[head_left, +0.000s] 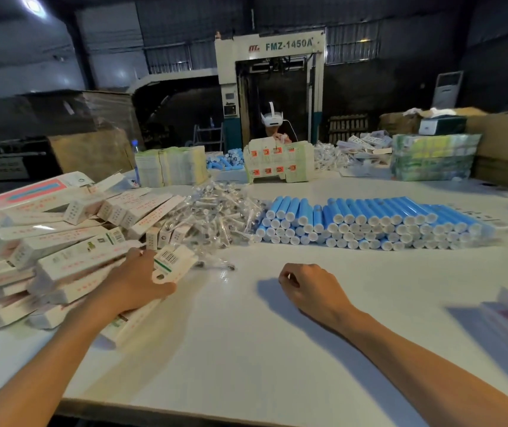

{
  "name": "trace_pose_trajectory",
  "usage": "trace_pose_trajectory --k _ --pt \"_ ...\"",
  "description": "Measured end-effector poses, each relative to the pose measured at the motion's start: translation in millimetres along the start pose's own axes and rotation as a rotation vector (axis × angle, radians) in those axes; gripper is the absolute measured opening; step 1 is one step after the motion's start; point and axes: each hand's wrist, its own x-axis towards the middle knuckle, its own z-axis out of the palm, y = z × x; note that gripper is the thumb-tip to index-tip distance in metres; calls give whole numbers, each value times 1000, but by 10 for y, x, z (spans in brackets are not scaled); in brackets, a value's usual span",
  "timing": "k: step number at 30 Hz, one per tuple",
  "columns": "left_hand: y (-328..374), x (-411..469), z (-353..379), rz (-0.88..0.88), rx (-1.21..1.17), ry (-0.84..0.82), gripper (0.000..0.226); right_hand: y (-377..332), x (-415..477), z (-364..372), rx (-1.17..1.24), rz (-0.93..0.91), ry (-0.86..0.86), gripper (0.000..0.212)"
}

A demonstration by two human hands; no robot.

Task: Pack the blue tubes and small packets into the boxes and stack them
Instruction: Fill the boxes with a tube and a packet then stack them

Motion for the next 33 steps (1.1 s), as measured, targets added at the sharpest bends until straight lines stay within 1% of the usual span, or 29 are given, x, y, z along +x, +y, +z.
trace_pose_trajectory --k 2,4,6,8,9,12,13,15,17,19,20,22,24,26,29,30,31,32,33 --pt "174 46 -52 89 -124 25 60 -29 27 -35 99 55 18 16" --pt "392 86 -70 172 -296 92 60 -61 98 -105 154 93 75 16" --pt "625 163 -33 242 -610 93 56 -66 255 -220 170 112 146 17" --pt "854 226 50 289 -938 33 56 -32 500 -369 183 147 196 18" --pt "965 247 95 316 -1033 33 56 5 648 -447 178 178 211 18" --pt "1231 295 289 378 -1214 66 54 164 1137 -621 105 276 240 23" --pt "1282 311 384 381 -1286 62 52 216 1292 -650 71 290 231 26" --pt "1321 356 578 373 -1423 22 42 305 1568 -656 -5 326 176 27" --pt "1304 409 701 355 -1526 -55 31 352 1773 -613 -72 388 77 28" --pt "1258 442 743 340 -1633 -134 29 377 1898 -549 -130 421 -57 32" --pt "1238 455 740 342 -1662 -159 31 387 1943 -519 -154 430 -115 34" --pt "1194 465 732 362 -1645 -182 36 415 2005 -478 -183 439 -172 33" --pt "1158 460 727 383 -1579 -171 40 433 2039 -455 -212 439 -188 31" --pt "1151 452 723 400 -1515 -152 41 437 2047 -436 -236 462 -186 36" --pt "1185 424 705 401 -1461 -114 43 427 2022 -392 -185 514 -83 53" --pt "1195 413 699 403 -1453 -111 45 401 1982 -400 -148 522 -32 55" --pt "1205 407 694 408 -1445 -111 46 370 1932 -428 -107 521 29 54" --pt "1207 405 689 410 -1434 -109 47 342 1873 -461 -45 506 88 48" --pt "1206 403 683 410 -1425 -103 47 314 1812 -490 57 475 151 38"
